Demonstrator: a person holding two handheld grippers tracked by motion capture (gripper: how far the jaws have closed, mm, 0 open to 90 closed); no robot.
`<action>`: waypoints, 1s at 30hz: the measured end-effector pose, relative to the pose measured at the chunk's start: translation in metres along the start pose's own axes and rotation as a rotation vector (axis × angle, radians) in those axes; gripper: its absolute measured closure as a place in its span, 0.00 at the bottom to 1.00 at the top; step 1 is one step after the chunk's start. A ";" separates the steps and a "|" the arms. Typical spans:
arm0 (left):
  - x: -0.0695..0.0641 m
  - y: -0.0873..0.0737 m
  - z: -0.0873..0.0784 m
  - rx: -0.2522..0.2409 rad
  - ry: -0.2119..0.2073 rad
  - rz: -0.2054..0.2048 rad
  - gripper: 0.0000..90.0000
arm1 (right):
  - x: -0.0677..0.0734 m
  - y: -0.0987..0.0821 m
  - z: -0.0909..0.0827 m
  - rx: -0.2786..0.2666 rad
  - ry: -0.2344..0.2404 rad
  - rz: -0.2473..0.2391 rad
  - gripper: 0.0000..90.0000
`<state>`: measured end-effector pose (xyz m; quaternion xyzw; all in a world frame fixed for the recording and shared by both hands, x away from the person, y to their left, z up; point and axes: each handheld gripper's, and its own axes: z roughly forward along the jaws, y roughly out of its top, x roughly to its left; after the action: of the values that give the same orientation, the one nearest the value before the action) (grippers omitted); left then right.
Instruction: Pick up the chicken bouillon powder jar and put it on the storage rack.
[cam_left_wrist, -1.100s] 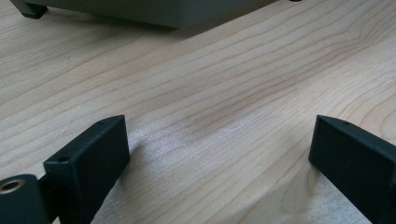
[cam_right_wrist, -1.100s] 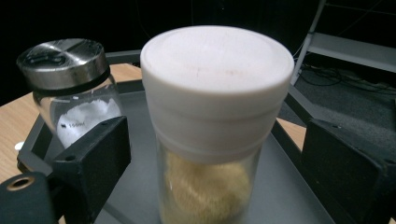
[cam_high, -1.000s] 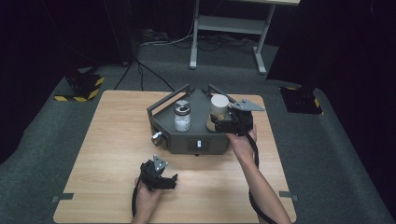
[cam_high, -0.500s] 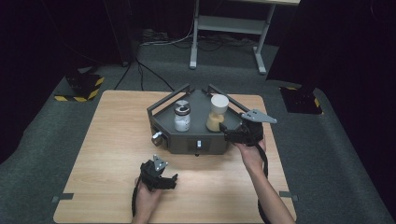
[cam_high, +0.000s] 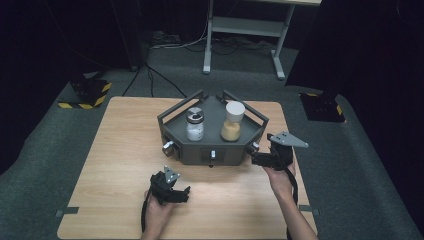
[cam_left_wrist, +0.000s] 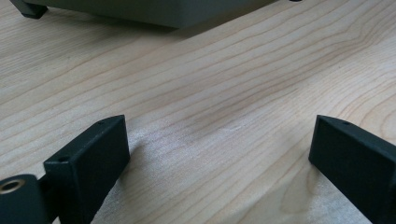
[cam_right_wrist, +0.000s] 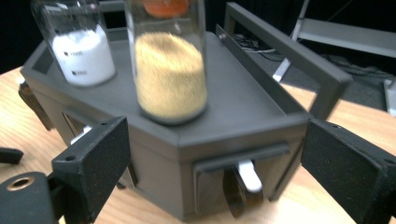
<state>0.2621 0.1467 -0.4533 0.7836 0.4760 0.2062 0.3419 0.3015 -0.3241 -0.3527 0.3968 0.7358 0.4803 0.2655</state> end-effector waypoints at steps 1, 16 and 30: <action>0.000 0.000 0.000 -0.001 0.000 -0.002 0.06 | -0.001 -0.004 -0.002 0.001 -0.003 0.006 0.09; 0.000 0.000 0.000 -0.001 0.000 0.000 0.06 | -0.010 -0.046 -0.014 0.059 -0.043 0.052 0.09; 0.000 0.000 0.000 -0.001 0.000 0.000 0.06 | -0.006 -0.088 -0.007 0.191 -0.098 0.103 0.09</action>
<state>0.2620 0.1467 -0.4534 0.7834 0.4760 0.2063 0.3422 0.2699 -0.3525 -0.4306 0.4807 0.7428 0.4011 0.2372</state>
